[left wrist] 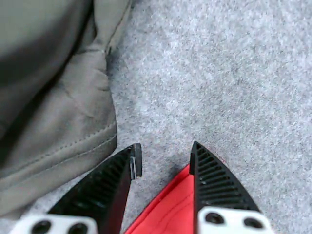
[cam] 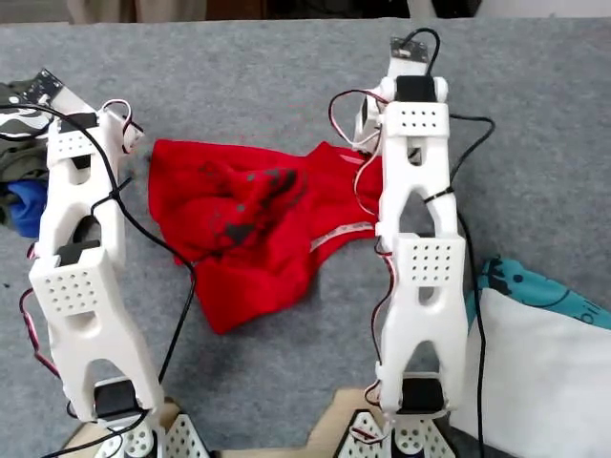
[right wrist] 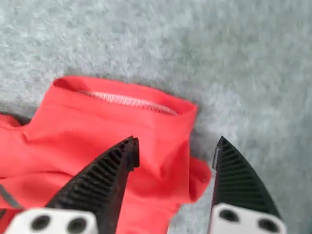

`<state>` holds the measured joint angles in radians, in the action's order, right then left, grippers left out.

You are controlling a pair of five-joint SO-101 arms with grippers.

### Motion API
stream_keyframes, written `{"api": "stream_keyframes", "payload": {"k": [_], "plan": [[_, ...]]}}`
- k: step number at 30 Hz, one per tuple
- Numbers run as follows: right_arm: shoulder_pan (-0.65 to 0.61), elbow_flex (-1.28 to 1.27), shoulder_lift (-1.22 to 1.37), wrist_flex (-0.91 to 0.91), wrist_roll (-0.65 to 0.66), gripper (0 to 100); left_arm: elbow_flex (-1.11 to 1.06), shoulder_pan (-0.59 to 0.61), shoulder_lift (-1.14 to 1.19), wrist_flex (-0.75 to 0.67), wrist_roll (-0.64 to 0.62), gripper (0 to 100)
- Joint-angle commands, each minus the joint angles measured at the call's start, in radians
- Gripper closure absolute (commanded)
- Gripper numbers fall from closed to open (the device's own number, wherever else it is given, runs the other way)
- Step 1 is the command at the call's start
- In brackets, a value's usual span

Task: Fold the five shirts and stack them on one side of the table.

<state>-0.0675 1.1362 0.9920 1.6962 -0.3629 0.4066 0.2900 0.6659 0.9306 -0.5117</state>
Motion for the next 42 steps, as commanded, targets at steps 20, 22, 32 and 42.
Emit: {"api": "stream_keyframes", "payload": {"k": [20,22,32,42], "plan": [[-0.016,0.147,0.136,-0.054,-0.026,75.3,0.003,-0.008,-0.016,-0.015,-0.002,83],[-0.018,0.17,0.136,-0.071,-0.026,75.3,0.003,-0.008,-0.015,-0.015,-0.002,83],[-0.019,0.177,0.197,-0.089,-0.026,75.4,0.003,-0.009,-0.015,-0.015,-0.002,83],[-0.016,0.177,0.16,-0.077,-0.018,86.6,0.003,-0.009,-0.015,-0.017,-0.002,83]]}}
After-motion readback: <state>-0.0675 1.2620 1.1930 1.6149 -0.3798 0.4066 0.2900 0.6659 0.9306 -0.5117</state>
